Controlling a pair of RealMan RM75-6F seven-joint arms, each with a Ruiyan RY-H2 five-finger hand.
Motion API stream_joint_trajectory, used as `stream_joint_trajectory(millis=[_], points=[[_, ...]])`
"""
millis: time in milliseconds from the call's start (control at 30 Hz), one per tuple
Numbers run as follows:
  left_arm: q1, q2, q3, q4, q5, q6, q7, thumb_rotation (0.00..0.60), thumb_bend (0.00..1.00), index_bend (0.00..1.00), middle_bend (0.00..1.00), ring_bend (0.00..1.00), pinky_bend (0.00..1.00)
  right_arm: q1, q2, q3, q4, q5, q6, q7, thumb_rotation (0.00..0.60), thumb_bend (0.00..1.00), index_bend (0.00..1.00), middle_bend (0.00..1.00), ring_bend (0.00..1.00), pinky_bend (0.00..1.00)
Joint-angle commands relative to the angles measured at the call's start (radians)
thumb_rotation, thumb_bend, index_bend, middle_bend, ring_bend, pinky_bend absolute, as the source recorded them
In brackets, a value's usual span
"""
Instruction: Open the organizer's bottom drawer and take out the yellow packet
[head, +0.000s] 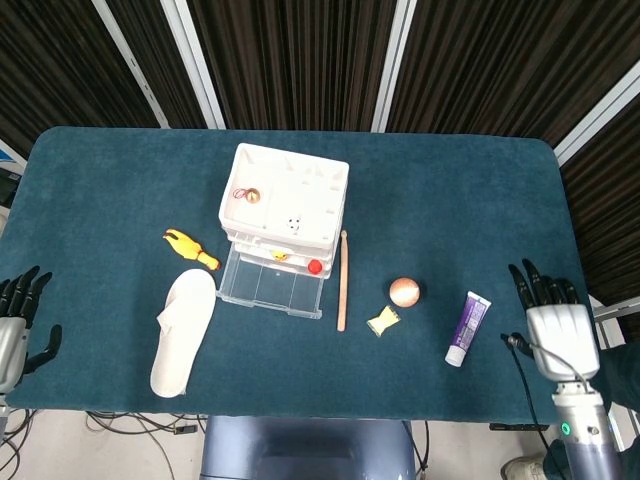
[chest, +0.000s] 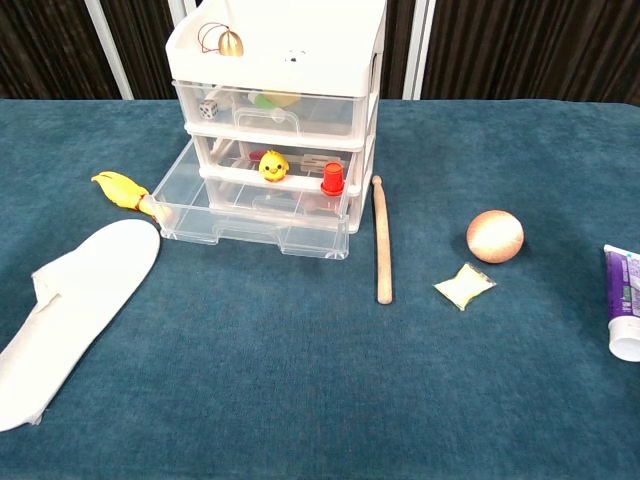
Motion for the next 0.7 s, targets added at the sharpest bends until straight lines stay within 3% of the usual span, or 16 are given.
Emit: stream_joint_trajectory(millis=[33,367,700], points=[[0.003,-0.005,-0.003,0.015,0.025,0.022,-0.023,0.600,0.47,0.03,0.00,0.00,0.00,-0.051,-0.046,-0.024,0.048,-0.048,0.028,0.017,0.600,0.12,0.09,0.10,0.24,0.25],[0.003,-0.004,0.000,0.038,0.062,0.039,-0.075,0.600,0.47,0.03,0.00,0.00,0.00,-0.098,-0.030,-0.033,0.070,-0.099,-0.016,0.067,0.600,0.12,0.08,0.09,0.24,0.24],[-0.002,0.009,0.009,0.026,0.052,0.011,-0.088,0.600,0.47,0.03,0.00,0.00,0.00,-0.121,-0.028,0.005,0.067,-0.119,-0.042,0.045,0.600,0.12,0.08,0.09,0.24,0.24]])
